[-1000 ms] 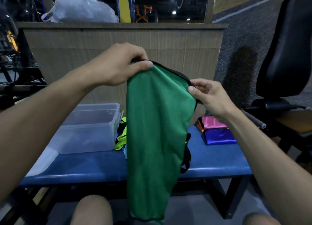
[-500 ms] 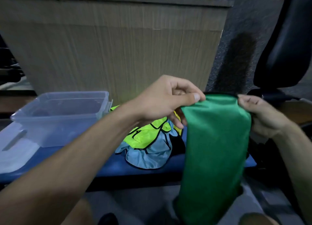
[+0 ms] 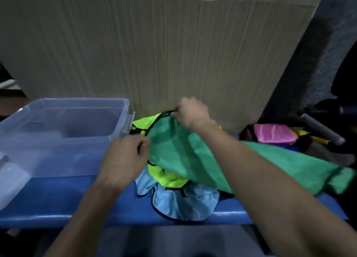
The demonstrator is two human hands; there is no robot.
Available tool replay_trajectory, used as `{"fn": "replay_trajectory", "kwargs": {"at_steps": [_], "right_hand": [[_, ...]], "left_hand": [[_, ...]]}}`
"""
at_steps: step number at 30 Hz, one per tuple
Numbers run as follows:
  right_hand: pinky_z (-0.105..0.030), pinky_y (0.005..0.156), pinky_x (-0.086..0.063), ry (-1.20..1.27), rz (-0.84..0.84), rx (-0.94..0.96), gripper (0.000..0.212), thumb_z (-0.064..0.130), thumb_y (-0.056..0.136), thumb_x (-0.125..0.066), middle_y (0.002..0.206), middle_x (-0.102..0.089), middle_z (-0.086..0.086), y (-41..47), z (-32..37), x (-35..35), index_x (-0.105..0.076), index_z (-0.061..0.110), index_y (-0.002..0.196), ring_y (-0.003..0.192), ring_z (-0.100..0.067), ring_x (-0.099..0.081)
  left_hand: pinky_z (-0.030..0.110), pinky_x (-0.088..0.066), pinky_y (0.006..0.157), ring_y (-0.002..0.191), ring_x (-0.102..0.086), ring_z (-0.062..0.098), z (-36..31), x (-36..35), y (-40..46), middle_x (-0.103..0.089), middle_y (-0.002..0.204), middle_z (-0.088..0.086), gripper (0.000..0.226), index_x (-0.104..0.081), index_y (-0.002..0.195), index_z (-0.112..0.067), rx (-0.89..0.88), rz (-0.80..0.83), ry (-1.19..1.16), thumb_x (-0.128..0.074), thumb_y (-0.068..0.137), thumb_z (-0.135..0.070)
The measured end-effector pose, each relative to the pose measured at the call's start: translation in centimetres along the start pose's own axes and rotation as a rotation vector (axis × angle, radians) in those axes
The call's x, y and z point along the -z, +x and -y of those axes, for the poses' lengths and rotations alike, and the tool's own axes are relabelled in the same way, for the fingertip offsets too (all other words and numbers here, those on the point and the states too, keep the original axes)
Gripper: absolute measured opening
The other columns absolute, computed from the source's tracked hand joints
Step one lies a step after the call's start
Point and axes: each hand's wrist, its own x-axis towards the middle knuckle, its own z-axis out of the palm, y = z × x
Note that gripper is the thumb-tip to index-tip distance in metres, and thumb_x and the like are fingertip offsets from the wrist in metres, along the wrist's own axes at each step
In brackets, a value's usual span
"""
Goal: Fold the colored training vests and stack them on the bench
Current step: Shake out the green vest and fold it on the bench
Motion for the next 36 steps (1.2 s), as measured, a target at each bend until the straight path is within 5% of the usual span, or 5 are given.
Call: {"fn": "replay_trajectory", "kwargs": {"at_steps": [8, 12, 22, 26, 36], "right_hand": [[-0.039, 0.096, -0.051, 0.394, 0.056, 0.193, 0.045, 0.024, 0.097, -0.061, 0.112, -0.073, -0.008, -1.2, 2.7, -7.9, -0.056, 0.02, 0.141, 0.11, -0.031, -0.064], [-0.031, 0.091, -0.048, 0.508, -0.11, 0.219, 0.037, 0.023, 0.096, -0.063, 0.108, -0.069, 0.001, -4.6, -1.9, -6.2, -0.061, 0.019, 0.133, 0.101, -0.017, -0.063], [-0.03, 0.075, -0.044, 0.367, -0.44, -0.612, 0.018, 0.02, 0.089, -0.072, 0.099, -0.075, -0.007, -16.3, -25.0, -1.7, -0.071, 0.013, 0.106, 0.093, -0.03, -0.069], [-0.04, 0.085, -0.053, 0.374, -0.303, -0.89, 0.016, 0.033, 0.088, -0.071, 0.095, -0.074, -0.011, -20.4, -31.0, 0.0, -0.072, 0.018, 0.093, 0.097, -0.035, -0.068], [-0.022, 0.045, -0.04, 0.645, 0.065, -0.963, 0.032, 0.029, 0.078, -0.087, 0.059, -0.057, -0.006, -21.3, -33.6, -2.4, -0.062, 0.012, 0.069, 0.047, -0.018, -0.051]], "left_hand": [[0.038, -0.053, 0.09, 0.105, -0.065, 0.027, 8.2, -2.1, 0.8, -0.068, 0.118, -0.001, 0.045, -0.068, 0.112, -0.033, 0.202, 0.448, 0.535, -0.033, 0.095, -0.055], [0.036, -0.055, 0.082, 0.097, -0.067, 0.023, 4.7, -3.9, 1.8, -0.07, 0.105, -0.001, 0.03, -0.066, 0.117, -0.031, 0.072, 0.407, 0.365, -0.047, 0.101, -0.049], [0.033, -0.051, 0.084, 0.099, -0.054, 0.008, -9.4, -14.2, -1.3, -0.058, 0.099, -0.017, 0.04, -0.067, 0.115, -0.033, -0.603, 0.42, -0.064, -0.039, 0.094, -0.053], [0.027, -0.047, 0.089, 0.101, -0.052, 0.007, -12.2, -16.6, -3.2, -0.057, 0.105, -0.017, 0.041, -0.066, 0.114, -0.034, -0.72, 0.503, -0.077, -0.041, 0.093, -0.059], [0.029, -0.04, 0.091, 0.11, -0.047, 0.01, -19.2, -20.9, -5.8, -0.05, 0.118, -0.018, 0.06, -0.044, 0.124, -0.035, -0.71, 0.495, 0.036, -0.045, 0.084, -0.078]]}}
